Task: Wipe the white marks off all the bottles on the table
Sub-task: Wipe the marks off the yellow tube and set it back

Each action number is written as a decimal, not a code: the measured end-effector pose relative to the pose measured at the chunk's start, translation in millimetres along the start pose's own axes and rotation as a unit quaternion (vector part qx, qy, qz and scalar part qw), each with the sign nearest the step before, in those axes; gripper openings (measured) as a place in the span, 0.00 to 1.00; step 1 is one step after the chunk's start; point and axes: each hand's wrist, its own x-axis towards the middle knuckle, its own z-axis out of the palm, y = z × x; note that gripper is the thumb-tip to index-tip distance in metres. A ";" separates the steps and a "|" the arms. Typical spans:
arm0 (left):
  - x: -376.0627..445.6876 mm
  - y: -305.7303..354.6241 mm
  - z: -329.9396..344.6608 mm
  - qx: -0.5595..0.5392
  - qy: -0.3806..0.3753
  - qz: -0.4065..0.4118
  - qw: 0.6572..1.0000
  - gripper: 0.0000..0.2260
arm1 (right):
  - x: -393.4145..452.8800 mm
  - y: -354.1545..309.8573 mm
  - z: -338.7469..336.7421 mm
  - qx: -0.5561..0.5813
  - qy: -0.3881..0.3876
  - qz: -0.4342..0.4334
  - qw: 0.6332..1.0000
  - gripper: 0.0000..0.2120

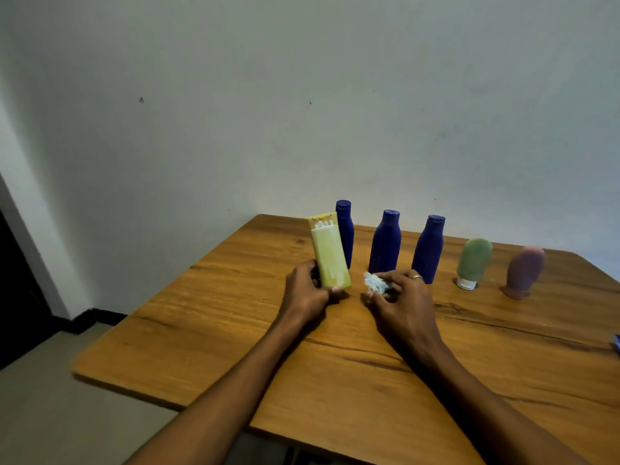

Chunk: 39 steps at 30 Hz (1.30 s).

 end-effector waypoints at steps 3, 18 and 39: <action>-24.1 13.1 16.0 0.002 -0.053 0.020 0.998 0.31 | -15.0 3.7 -26.1 0.017 0.024 -0.006 1.000 0.16; -42.3 44.6 85.2 -0.017 -0.121 0.049 0.991 0.29 | -33.2 21.2 -85.8 0.065 0.056 -0.038 0.996 0.14; -46.4 44.5 85.2 -0.070 -0.168 0.023 0.983 0.26 | -30.7 28.3 -91.2 -0.034 0.086 -0.104 0.990 0.10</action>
